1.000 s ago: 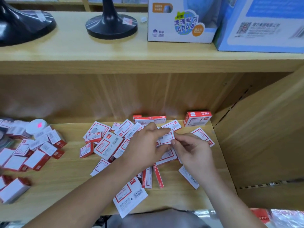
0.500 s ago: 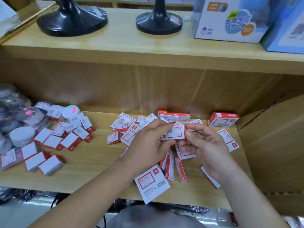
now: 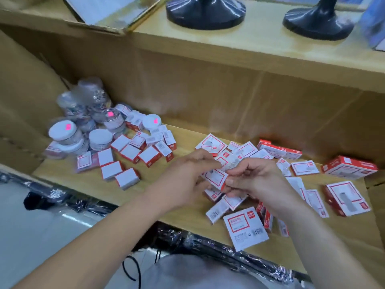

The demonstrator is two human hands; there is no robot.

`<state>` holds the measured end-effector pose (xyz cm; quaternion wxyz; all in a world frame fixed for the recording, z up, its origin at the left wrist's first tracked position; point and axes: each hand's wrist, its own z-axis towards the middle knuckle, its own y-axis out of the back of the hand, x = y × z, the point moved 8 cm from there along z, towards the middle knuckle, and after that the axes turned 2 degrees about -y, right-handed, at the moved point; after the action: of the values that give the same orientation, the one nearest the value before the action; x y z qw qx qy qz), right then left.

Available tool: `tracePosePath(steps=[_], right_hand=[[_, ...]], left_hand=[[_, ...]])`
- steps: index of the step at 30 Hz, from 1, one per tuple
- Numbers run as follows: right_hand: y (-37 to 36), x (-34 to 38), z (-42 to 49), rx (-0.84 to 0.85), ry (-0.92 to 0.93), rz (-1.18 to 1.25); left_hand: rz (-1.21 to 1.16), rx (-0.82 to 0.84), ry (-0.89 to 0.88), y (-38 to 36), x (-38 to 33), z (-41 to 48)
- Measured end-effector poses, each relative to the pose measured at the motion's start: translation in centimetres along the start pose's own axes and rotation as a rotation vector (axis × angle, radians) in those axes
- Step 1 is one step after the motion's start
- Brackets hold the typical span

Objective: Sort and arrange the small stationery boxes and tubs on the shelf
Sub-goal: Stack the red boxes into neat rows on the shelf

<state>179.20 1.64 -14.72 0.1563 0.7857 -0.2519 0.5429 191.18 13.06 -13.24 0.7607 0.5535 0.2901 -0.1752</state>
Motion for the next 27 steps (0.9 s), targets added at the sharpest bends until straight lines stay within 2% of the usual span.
tracePosePath(steps=[2, 4, 6, 9, 15, 18, 21, 24, 27], right_hand=[[-1.5, 0.2, 0.7, -0.011, 0.027, -0.133], [-2.2, 1.1, 1.2, -0.105, 0.125, -0.321], [-2.8, 2.0, 1.4, -0.176, 0.211, -0.416], [-3.4, 1.9, 1.4, -0.182, 0.254, -0.437], [-1.4, 1.1, -0.2, -0.233, 0.199, -0.424], [0.7, 1.3, -1.1, -0.273, 0.207, -0.437], [3.3, 1.1, -2.5, -0.325, 0.236, -0.495], [7.8, -0.1, -5.1, -0.467, 0.235, -0.607], [14.7, -2.2, -8.8, -0.741, 0.202, -0.843]], left_hand=[[0.014, 0.001, 0.064, 1.0, 1.4, -1.2], [0.047, -0.021, 0.164, 2.2, 2.8, -2.4], [0.185, 0.009, 0.289, 2.5, 4.1, -3.4], [0.413, 0.102, 0.414, 1.3, 5.7, -4.5], [0.381, 0.113, 0.499, -0.3, 6.6, -5.7], [0.584, -0.002, 0.381, 1.2, 4.0, -4.3], [0.435, -0.07, 0.157, -0.2, -1.2, -0.7], [0.226, 0.127, -0.051, -5.9, -6.0, 2.5], [0.246, 0.268, -0.21, -11.5, -9.1, 4.6]])
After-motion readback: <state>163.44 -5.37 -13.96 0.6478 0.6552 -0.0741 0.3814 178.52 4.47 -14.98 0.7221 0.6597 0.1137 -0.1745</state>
